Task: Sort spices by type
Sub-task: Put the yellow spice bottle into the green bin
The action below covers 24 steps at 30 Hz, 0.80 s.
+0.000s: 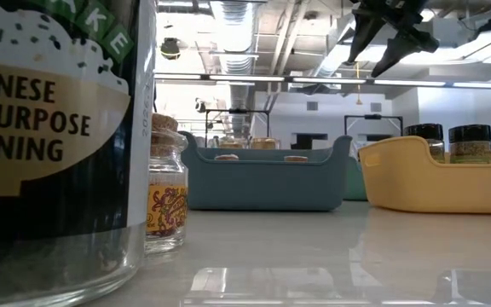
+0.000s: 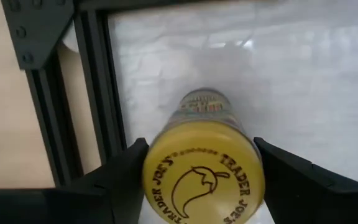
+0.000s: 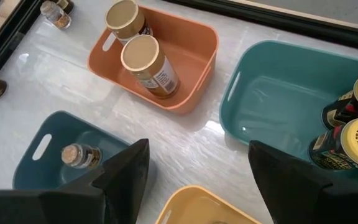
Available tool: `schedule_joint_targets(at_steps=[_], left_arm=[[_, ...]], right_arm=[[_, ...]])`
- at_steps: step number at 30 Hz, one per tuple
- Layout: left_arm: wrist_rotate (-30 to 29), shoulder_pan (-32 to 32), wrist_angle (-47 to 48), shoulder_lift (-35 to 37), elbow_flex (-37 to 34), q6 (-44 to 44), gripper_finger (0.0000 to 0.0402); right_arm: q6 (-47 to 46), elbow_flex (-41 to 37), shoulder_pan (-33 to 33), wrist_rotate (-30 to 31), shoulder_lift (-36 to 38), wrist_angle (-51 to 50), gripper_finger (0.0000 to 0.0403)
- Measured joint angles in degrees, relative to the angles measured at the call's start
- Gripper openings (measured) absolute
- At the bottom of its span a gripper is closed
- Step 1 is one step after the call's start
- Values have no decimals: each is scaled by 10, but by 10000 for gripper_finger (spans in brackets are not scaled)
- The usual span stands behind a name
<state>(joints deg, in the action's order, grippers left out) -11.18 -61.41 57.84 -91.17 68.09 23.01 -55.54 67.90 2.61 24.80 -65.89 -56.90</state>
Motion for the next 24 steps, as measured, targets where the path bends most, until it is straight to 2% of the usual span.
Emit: schedule_joint_targets(at_steps=[8,13,18,24], left_arm=[[6,-3,-3,-1,1,2,219],[7,1,-3,7,1,-5,218],[8,18,6,51,5,0,218],[11,67,81,97,62,15,219]], right_arm=[[2,0,0,0,0,0,301],[6,0,0,0,0,0,302],[14,0,-6,32,3,-2,302],[-12,0,-31,55,34,-67,302]])
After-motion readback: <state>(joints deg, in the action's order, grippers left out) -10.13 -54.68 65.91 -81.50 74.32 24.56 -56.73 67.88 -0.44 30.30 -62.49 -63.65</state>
